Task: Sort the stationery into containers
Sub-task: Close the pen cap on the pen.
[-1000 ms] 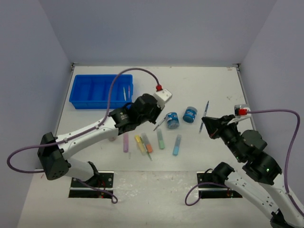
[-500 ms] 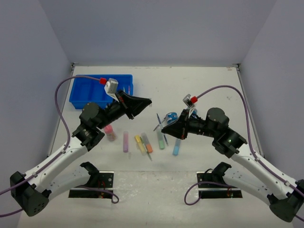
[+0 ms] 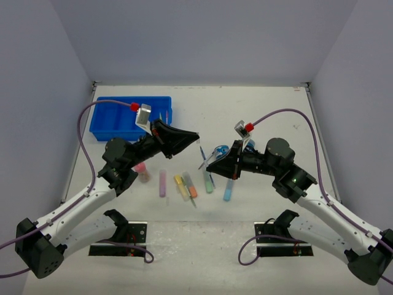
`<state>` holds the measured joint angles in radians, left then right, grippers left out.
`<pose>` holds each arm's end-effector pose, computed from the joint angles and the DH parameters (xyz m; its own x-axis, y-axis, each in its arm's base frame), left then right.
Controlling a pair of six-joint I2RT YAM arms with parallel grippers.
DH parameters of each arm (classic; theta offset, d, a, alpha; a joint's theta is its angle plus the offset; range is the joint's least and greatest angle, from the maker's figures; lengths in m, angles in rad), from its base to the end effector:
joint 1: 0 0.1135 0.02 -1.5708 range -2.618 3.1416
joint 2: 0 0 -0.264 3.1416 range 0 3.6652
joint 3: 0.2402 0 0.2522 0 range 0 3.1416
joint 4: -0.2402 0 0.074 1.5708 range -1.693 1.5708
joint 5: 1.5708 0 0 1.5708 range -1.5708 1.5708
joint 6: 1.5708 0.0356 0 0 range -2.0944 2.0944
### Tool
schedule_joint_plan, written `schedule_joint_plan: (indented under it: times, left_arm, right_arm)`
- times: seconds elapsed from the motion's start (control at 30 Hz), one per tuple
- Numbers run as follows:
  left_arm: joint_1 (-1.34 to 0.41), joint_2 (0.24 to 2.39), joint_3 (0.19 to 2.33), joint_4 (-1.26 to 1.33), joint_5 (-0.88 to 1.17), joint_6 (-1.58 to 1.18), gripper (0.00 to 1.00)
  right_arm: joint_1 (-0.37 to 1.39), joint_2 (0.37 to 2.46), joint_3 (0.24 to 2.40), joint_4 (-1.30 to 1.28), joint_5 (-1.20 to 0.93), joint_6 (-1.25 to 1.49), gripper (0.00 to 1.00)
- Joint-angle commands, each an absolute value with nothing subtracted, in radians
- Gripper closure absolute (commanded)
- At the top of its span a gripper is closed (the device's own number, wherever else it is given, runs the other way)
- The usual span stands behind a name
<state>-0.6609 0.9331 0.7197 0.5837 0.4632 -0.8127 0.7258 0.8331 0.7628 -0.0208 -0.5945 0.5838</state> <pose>0.1589 -0.1437 0.3707 -0.4411 -0.4799 -0.7584 0.8111 0.1485 -0.5657 0.1319 0.1437 0.3421 -0.5898 0.0871 -0.8028 -0.7694 0.2414 0.5914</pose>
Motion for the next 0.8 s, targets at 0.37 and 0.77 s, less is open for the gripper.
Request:
schedule_joint_plan:
  times: [0.37, 0.77]
  left_arm:
    - [-0.651, 0.964, 0.678, 0.781, 0.538, -0.86, 1.0]
    - [-0.652, 0.964, 0.676, 0.764, 0.541, -0.845, 1.0]
  right_arm:
    - [0.742, 0.818, 0.825, 0.029, -0.609, 0.595, 1.0]
    - [0.745, 0.813, 0.841, 0.021, -0.611, 0.588, 1.0]
